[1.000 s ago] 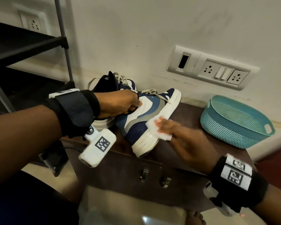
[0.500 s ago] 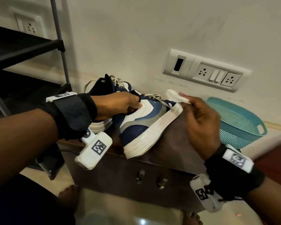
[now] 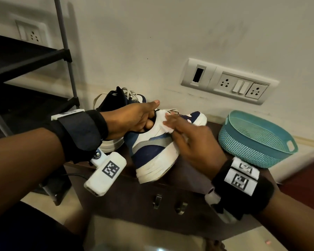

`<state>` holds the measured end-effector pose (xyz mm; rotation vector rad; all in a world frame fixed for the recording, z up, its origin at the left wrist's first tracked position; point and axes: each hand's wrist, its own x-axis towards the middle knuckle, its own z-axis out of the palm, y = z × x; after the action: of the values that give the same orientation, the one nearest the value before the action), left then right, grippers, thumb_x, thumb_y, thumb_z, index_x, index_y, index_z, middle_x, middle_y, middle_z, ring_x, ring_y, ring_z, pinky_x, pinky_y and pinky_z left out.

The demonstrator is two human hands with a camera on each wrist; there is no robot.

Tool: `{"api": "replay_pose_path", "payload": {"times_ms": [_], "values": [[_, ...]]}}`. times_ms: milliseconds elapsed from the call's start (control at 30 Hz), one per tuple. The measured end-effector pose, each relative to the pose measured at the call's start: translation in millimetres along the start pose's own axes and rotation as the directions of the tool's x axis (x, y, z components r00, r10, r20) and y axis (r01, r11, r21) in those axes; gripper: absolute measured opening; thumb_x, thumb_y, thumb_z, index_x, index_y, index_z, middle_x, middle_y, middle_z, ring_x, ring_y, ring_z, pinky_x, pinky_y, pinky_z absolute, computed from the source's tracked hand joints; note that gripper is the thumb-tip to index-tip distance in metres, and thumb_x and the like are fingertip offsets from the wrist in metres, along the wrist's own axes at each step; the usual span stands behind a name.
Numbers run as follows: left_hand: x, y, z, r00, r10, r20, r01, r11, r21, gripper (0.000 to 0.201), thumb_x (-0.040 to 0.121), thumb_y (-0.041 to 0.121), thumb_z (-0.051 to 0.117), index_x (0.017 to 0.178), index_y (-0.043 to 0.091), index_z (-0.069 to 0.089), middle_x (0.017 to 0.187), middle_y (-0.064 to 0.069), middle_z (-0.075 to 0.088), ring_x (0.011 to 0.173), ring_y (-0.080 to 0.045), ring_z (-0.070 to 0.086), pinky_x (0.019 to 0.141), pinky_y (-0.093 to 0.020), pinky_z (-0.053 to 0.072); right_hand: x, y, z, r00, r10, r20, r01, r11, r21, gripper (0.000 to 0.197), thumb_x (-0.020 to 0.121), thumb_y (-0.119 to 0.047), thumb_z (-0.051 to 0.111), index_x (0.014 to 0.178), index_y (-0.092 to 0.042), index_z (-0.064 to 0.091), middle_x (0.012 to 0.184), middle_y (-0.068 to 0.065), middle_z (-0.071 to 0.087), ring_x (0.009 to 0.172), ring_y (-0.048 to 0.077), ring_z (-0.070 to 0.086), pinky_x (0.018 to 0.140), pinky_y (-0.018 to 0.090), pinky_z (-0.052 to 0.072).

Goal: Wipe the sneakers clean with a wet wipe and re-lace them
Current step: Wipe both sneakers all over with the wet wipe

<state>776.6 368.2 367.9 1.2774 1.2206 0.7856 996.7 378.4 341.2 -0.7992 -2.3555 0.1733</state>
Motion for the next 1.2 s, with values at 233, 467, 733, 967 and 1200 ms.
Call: {"api": "replay_pose_path", "payload": {"times_ms": [233,467,733,967,1200], "values": [[-3.1,-0.1,-1.9,0.999,-0.001,-0.048,-0.002,0.998,-0.061,0.064,0.103,0.06,0.032,0.09,0.005,0.062,0.077,-0.013,0.061,0.066,-0.024,0.053,0.08,-0.028,0.043,10.6,-29.4,-26.3,0.952,0.307,0.004,-0.21,0.642,0.738,0.016,0.099,-0.005,0.061,0.102,-0.012,0.075,0.097,-0.005,0.076,0.093,0.01,0.068,0.084,0.028,0.053],[-0.6,-0.8,-2.6,0.999,0.009,-0.031,-0.004,0.988,0.155,0.028,0.1,0.018,0.06,0.108,-0.007,0.067,0.099,-0.022,0.071,0.085,-0.025,0.061,0.079,-0.029,0.049,19.5,27.9,-70.3,0.661,0.707,-0.253,-0.258,0.53,0.808,0.012,0.095,-0.005,0.067,0.103,-0.013,0.068,0.107,0.004,0.075,0.101,0.023,0.074,0.08,0.036,0.062],[-0.3,1.9,-2.3,1.0,0.02,-0.009,-0.018,0.988,0.156,0.034,0.1,0.013,0.059,0.124,-0.011,0.059,0.115,-0.027,0.068,0.092,-0.025,0.063,0.077,-0.025,0.051,37.5,23.8,-36.8,0.706,0.643,0.297,-0.521,0.188,0.833,0.019,0.096,0.002,0.058,0.115,0.002,0.061,0.112,0.02,0.068,0.1,0.03,0.068,0.08,0.037,0.061],[-1.1,2.1,-1.9,0.999,-0.003,-0.042,0.011,0.984,0.176,0.028,0.098,0.014,0.06,0.102,-0.013,0.059,0.087,-0.014,0.051,0.069,-0.018,0.044,0.057,-0.019,0.037,43.4,45.8,-50.9,0.766,0.539,-0.349,-0.304,0.784,0.542,0.004,0.091,-0.022,0.068,0.094,-0.02,0.067,0.091,-0.005,0.066,0.086,0.01,0.06,0.079,0.04,0.053],[-3.0,3.7,4.0,0.991,0.003,-0.135,0.003,0.999,0.043,0.041,0.107,0.026,0.045,0.067,0.017,0.05,0.056,0.002,0.039,0.043,-0.006,0.031,0.041,-0.013,0.027,2.0,7.3,-5.5,0.991,0.116,-0.074,-0.122,0.988,-0.095,0.032,0.093,-0.018,0.059,0.124,-0.02,0.067,0.105,0.001,0.077,0.091,0.023,0.073,0.078,0.041,0.058]]}}
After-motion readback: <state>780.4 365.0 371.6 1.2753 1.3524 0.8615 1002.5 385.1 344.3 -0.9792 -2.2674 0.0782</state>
